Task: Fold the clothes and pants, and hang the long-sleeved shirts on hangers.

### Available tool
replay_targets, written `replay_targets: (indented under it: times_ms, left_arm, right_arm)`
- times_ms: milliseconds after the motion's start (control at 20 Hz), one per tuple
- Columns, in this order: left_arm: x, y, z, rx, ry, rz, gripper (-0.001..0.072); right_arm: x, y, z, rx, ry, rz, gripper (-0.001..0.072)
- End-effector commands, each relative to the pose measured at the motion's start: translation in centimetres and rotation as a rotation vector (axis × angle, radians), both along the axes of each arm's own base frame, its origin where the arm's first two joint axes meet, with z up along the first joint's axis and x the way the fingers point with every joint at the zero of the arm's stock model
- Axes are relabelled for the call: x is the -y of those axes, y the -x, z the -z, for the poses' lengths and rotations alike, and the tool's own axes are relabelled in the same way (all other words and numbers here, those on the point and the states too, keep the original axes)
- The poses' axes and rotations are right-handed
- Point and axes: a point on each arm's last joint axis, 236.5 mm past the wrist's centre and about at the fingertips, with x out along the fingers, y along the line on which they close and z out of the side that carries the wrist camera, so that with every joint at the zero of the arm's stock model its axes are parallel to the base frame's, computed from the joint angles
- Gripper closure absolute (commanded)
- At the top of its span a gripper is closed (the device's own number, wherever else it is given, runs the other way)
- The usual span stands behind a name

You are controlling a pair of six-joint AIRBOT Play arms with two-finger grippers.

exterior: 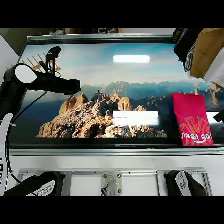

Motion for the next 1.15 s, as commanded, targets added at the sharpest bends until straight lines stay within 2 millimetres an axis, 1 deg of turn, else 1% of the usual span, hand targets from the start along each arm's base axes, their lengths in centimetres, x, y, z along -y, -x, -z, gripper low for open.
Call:
replay_targets:
  times_ms: [0,50,100,150,200,250,300,350,400,450,550,1100]
  left_arm:
    - [0.0,0.1,0.0,-0.005,0.0,0.002,0.07]
    - [0.0,0.1,0.0,-0.004,-0.001,0.002,0.07]
    - [0.0,-0.1,0.0,0.003,0.001,-0.002,0.07]
    - [0.0,-0.1,0.0,0.004,0.001,-0.002,0.07]
    - [0.0,-0.1,-0.1,0.003,0.001,-0.001,0.07]
    - [0.0,0.0,0.0,0.001,0.0,0.0,0.07]
    - [0.0,0.0,0.0,0.001,0.001,0.0,0.07]
    - [0.0,0.0,0.0,0.002,0.0,-0.001,0.07]
    - [0.0,0.0,0.0,0.003,0.0,-0.001,0.07]
    - [0.0,0.0,0.0,0.003,0.001,-0.001,0.07]
    - [0.0,-0.1,0.0,0.003,0.0,-0.001,0.0701]
    - [0.0,-0.1,0.0,0.003,0.001,-0.001,0.07]
  right_arm:
    - [-7.1,-3.7,-7.3,0.284,0.03,-0.249,0.0082]
    - [-10.2,-4.5,-8.1,0.326,0.009,-0.35,0.0082]
    - [-12.9,-5.0,-8.3,0.341,-0.013,-0.435,0.0082]
    - [-15.6,-5.2,-8.0,0.337,-0.033,-0.519,0.0082]
    - [-17.9,-5.3,-7.5,0.321,-0.045,-0.594,0.0084]
    - [-20.0,-5.2,-6.9,0.3,-0.05,-0.67,0.0156]
    - [-21.7,-5.1,-6.4,0.282,-0.054,-0.73,0.0357]
    - [-23.3,-4.9,-6.1,0.27,-0.06,-0.787,0.06]
    - [-24.5,-4.8,-5.8,0.262,-0.064,-0.831,0.0694]
    - [-25.4,-4.7,-5.5,0.252,-0.073,-0.858,0.0696]
    - [-26.3,-4.3,-4.9,0.228,-0.09,-0.89,0.0696]
    - [-26.3,-4.4,-4.8,0.225,-0.095,-0.889,0.0696]
